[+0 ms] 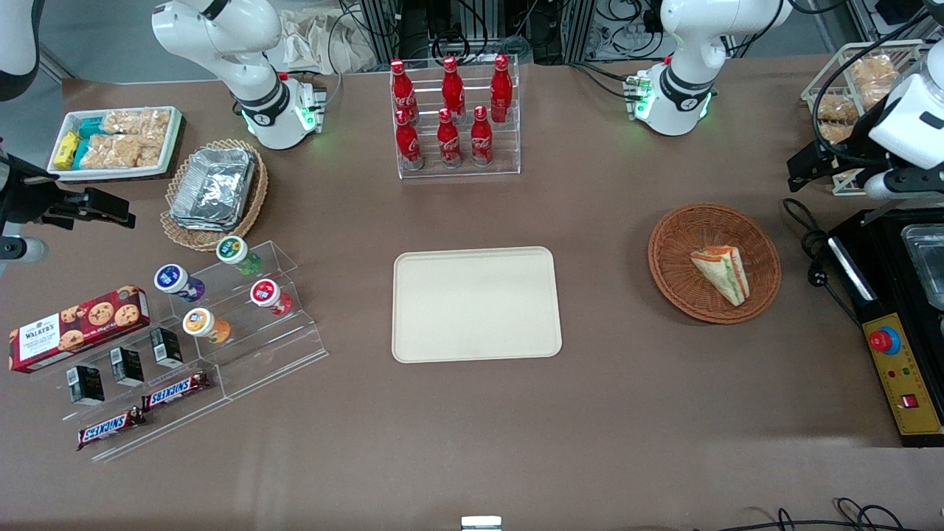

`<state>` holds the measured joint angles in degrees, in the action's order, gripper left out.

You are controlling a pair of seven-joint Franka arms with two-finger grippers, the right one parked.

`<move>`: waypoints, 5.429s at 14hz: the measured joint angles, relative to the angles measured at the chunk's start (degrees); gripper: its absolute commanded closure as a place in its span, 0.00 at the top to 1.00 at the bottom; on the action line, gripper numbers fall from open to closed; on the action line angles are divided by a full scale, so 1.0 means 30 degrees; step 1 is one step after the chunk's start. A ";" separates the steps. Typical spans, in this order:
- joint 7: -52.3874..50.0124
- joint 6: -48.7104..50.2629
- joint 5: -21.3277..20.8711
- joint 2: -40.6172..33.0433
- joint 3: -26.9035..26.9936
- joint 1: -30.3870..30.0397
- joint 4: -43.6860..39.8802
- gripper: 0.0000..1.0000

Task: Place sandwich from basket to tray
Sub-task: 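Lower the left gripper onto the wrapped sandwich in the wicker basket and grasp it, then lift the sandwich with the left gripper and carry it over the cream tray, then lower the sandwich onto the tray and open the left gripper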

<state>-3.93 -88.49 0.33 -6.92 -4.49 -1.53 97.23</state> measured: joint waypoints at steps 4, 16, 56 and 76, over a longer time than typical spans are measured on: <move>-0.0343 0.0090 -0.0001 0.0841 -0.0076 0.0001 -0.0605 1.00; -1.2048 -1.3798 -0.0096 -0.0112 0.0201 -0.0669 1.2414 0.99; -1.9140 -1.3314 -0.7535 1.3246 -1.0031 0.2822 0.0287 0.00; -2.2856 -1.2620 -1.1045 1.4543 -1.0034 0.3375 -0.1277 1.00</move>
<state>-72.50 -126.35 -32.81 36.71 -34.59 8.60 93.40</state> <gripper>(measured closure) 0.000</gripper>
